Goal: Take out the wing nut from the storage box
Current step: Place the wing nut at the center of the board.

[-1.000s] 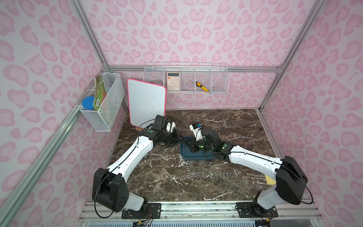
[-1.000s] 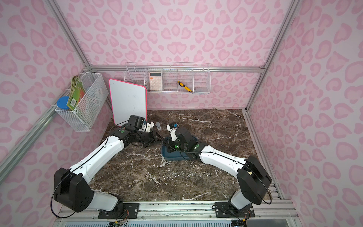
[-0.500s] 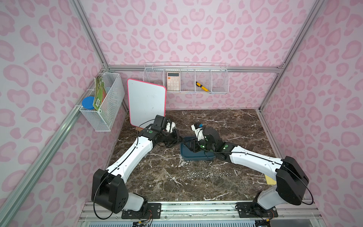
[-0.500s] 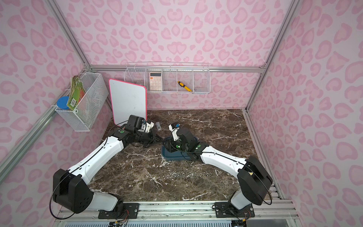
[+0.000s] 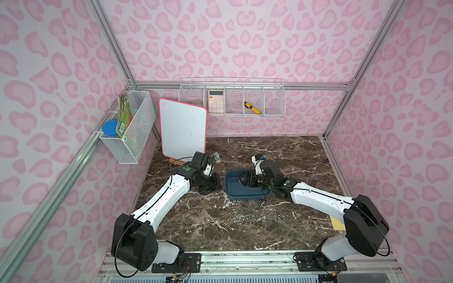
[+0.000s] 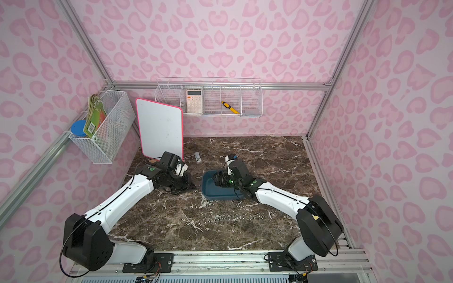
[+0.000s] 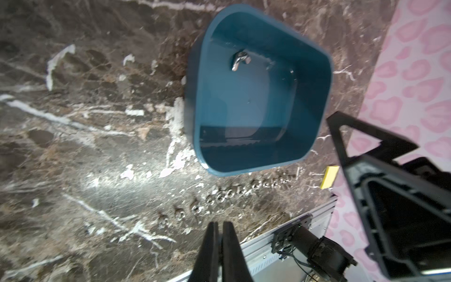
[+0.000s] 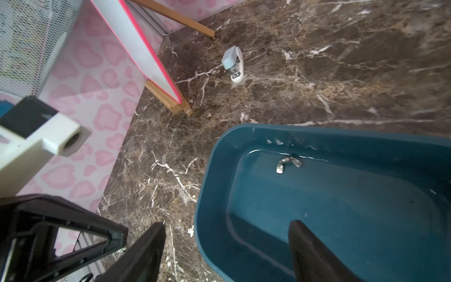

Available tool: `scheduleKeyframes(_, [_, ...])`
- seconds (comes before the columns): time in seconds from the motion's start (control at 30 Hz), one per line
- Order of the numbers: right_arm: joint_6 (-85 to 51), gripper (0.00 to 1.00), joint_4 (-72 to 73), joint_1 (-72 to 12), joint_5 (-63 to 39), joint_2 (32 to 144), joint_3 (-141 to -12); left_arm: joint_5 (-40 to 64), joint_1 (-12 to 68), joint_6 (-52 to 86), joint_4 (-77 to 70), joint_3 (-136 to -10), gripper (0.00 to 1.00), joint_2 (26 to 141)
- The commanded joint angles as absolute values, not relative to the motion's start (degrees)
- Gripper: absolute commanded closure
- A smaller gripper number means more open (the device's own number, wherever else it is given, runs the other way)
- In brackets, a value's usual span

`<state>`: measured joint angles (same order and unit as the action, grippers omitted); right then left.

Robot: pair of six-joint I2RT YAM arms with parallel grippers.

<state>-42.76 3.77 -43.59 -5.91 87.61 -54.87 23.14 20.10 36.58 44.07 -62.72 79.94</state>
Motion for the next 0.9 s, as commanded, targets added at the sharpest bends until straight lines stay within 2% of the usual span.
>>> scheduleKeyframes(0.0, [-44.27, 0.15, 3.78, -43.5, -4.78, 87.53, -54.63, 19.84, 20.2, 33.84, 47.7, -60.55, 1.0, 79.8])
scheduleKeyframes(0.03, [-44.34, 0.13, 3.63, -43.45, -4.67, 87.63, -54.56, 19.84, 20.34, 33.93, 47.73, -59.7, 1.0, 79.97])
scheduleKeyframes(0.07, [-44.46, 0.02, 3.48, -43.42, -4.53, 87.64, -54.52, 19.79, 20.54, 34.09, 47.75, -58.99, 1.0, 80.27])
scheduleKeyframes(0.1, [-44.56, 0.01, 3.35, -43.36, -4.4, 87.71, -54.5, 19.74, 20.8, 34.17, 47.89, -58.52, 1.0, 80.69])
scheduleKeyframes(0.57, [-44.65, 0.01, 2.92, -43.33, -4.13, 87.05, -53.46, 13.9, 30.4, 37.52, 48.72, -54.99, 1.0, 89.32])
scheduleKeyframes(0.87, [-44.97, 0.01, 2.73, -43.34, -3.73, 86.44, -53.09, 13.09, 31.74, 37.62, 48.73, -54.5, 1.0, 93.54])
